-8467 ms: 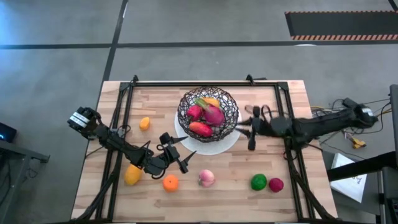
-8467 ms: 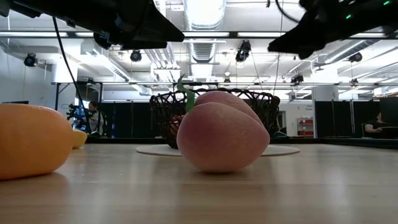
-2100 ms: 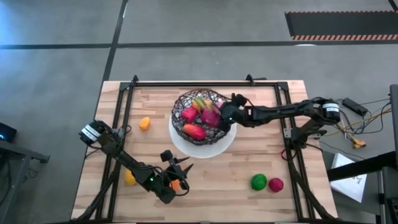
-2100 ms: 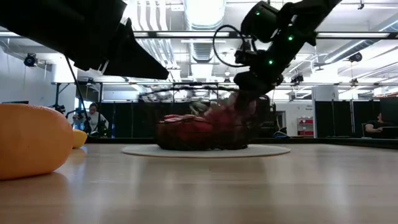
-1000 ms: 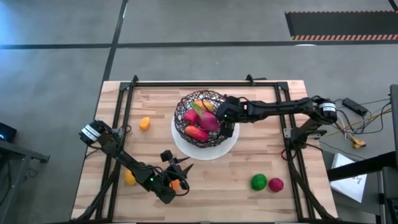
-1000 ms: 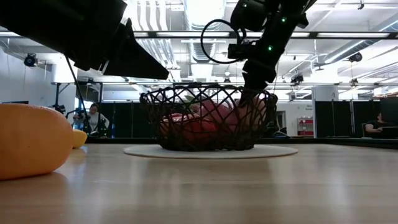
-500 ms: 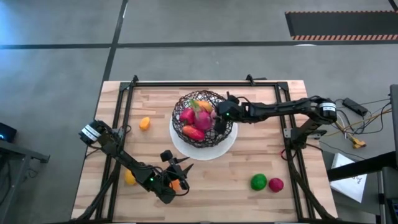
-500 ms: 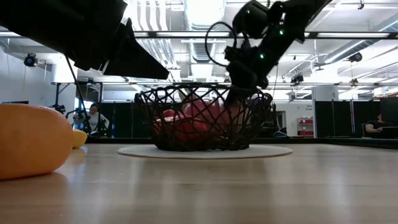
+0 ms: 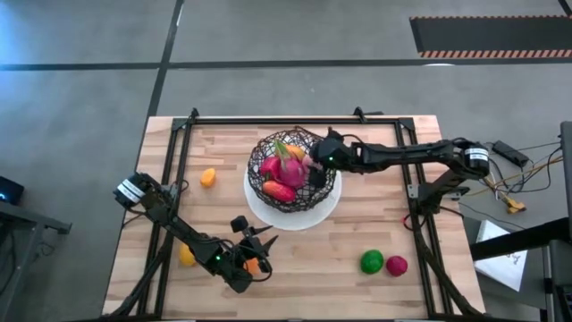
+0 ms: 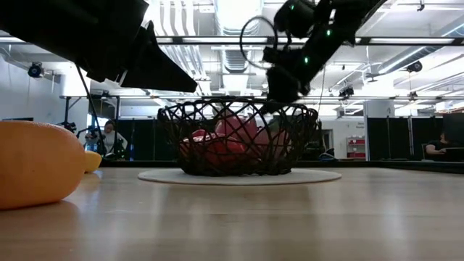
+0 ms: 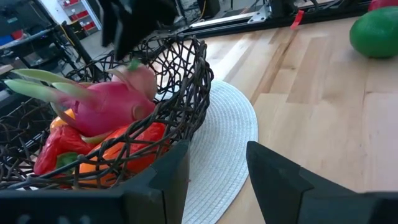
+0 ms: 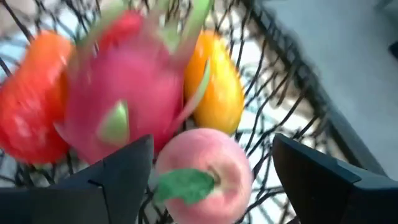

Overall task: Build produce basket
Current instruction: Put the peach into the wire basket, then put the bottom lemon into the wire basket

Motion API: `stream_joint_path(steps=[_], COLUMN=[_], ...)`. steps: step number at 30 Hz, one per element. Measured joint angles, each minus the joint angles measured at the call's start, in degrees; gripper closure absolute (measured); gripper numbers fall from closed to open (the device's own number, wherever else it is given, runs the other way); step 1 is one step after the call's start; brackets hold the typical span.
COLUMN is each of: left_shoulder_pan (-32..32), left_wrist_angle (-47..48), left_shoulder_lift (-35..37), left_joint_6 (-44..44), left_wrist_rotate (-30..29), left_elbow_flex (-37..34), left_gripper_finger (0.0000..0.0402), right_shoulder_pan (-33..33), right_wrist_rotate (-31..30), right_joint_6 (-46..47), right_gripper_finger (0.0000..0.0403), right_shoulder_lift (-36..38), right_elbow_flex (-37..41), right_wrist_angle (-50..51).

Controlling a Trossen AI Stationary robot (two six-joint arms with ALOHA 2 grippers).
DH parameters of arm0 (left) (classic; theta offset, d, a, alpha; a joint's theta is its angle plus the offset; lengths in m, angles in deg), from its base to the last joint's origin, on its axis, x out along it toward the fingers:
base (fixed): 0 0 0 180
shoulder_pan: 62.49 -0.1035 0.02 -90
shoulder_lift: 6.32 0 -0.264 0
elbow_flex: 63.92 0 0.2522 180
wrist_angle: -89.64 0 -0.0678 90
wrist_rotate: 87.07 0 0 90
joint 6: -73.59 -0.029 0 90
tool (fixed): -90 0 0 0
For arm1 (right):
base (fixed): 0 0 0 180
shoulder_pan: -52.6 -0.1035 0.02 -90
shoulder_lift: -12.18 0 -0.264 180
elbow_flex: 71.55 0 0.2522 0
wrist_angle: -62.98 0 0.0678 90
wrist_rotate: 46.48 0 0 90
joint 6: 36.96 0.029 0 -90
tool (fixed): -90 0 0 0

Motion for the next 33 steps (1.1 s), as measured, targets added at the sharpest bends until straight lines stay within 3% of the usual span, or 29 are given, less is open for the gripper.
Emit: stream_joint_path(steps=[5, 9, 12, 16, 22, 24, 27, 33], left_shoulder_pan=[0.00, 0.43, 0.88, 1.57, 3.60, 4.17, 5.06, 8.33], left_wrist_angle=[0.00, 0.02, 0.16, 0.08, 2.12, 6.13, 18.12, 42.74], left_shoulder_lift=[0.00, 0.07, 0.09, 1.40, 8.53, 11.52, 15.47, 19.51], left_joint_6=[-0.04, -0.38, -2.55, -8.84, -12.49, -7.28, 7.57, 40.51], left_wrist_rotate=[-0.01, -0.02, -0.03, 0.42, 11.66, 17.18, 25.79, 44.91], left_elbow_flex=[0.00, 0.00, 0.30, 2.55, 5.01, 5.55, 6.08, 6.21], left_gripper_finger=[0.0258, 0.0258, 0.0258, 0.0258, 0.0258, 0.0258, 0.0258, 0.0258], right_shoulder_pan=[-0.58, -5.02, -11.62, -22.80, -39.86, -44.65, -49.64, -52.86], right_wrist_rotate=[-1.01, -1.34, -1.38, -6.00, -19.65, -25.51, -32.27, -35.45], right_joint_6=[1.33, 4.26, 5.73, 8.73, 13.28, 13.53, 13.51, 14.80], right_gripper_finger=[0.0089, 0.0101, 0.0108, 0.0116, 0.0122, 0.0122, 0.0122, 0.0122], right_shoulder_lift=[4.68, 10.57, 14.83, 18.91, 20.41, 19.91, 18.67, 17.51], right_elbow_flex=[0.26, 3.05, 6.00, 10.48, 16.55, 18.13, 19.51, 20.54], right_wrist_angle=[0.64, 0.21, 0.02, -0.67, -5.06, -8.02, -10.37, -10.14])
